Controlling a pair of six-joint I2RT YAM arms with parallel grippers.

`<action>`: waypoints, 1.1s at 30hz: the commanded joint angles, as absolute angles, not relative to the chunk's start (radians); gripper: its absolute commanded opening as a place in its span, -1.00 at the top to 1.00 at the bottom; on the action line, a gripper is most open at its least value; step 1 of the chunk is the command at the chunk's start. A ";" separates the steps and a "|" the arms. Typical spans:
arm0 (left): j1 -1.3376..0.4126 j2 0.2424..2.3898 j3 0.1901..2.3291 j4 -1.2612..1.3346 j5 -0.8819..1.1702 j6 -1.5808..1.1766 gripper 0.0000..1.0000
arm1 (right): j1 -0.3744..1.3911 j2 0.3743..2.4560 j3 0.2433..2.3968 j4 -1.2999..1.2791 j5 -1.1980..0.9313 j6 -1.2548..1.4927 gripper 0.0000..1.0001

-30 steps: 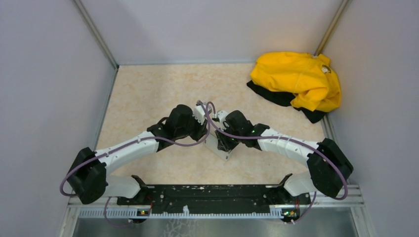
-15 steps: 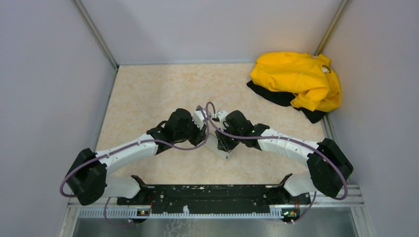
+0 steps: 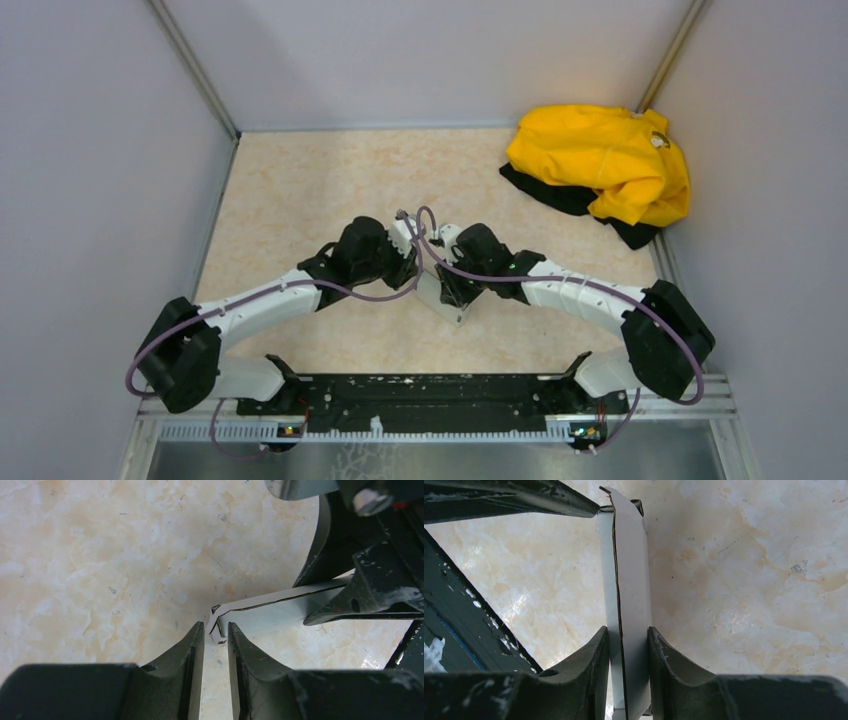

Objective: Fold the paper box

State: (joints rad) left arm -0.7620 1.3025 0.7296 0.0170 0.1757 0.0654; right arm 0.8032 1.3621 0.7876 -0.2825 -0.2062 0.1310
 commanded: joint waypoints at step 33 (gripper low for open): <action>-0.735 1.362 0.751 0.086 0.238 0.092 0.53 | 0.815 1.375 0.790 -0.345 -0.205 0.104 0.86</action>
State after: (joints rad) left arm -0.7433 1.3563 0.7296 0.0471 0.2134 0.0826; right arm 0.8032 1.3621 0.7876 -0.2829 -0.2070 0.1238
